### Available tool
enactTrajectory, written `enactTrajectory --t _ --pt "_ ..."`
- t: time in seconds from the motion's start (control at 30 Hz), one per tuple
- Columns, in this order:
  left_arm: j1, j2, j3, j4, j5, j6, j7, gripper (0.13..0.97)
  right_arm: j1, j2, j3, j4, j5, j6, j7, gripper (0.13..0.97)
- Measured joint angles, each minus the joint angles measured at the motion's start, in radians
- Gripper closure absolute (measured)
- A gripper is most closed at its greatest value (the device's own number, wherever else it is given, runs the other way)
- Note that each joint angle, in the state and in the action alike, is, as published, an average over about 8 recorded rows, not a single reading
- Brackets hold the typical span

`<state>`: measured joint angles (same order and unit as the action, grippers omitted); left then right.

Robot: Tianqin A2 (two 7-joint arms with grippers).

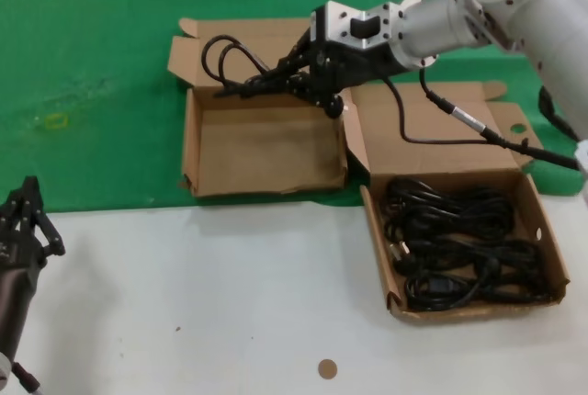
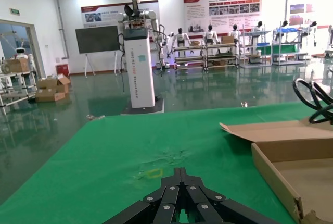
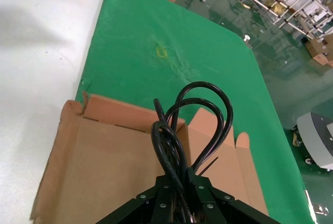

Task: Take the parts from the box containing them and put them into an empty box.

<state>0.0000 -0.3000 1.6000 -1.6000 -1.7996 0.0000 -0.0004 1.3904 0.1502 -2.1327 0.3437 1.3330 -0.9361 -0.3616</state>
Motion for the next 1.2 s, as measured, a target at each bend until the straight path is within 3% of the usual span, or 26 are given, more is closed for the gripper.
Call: enactTrajectory --t 0.27,0.53,0.87,1.13,1.2 --pt "0.0 0.0 0.0 0.0 0.0 0.0 0.0 0.953 0.053 -0.054 0.028 -0.171 0.021 0.051 -0.101 0.918" --pt "0.0 0.0 0.0 0.0 0.0 0.0 0.0 0.953 0.074 -0.067 0.04 -0.246 0.024 0.075 -0.146 0.912" --pt "0.0 0.0 0.0 0.0 0.0 0.0 0.0 0.953 0.082 -0.071 0.05 -0.27 0.024 0.087 -0.164 0.839" --pt "0.0 0.0 0.0 0.0 0.0 0.0 0.0 0.953 0.068 -0.057 0.047 -0.224 0.017 0.076 -0.139 0.698" --pt "0.0 0.0 0.0 0.0 0.0 0.0 0.0 0.953 0.062 -0.051 0.045 -0.203 0.015 0.072 -0.126 0.698"
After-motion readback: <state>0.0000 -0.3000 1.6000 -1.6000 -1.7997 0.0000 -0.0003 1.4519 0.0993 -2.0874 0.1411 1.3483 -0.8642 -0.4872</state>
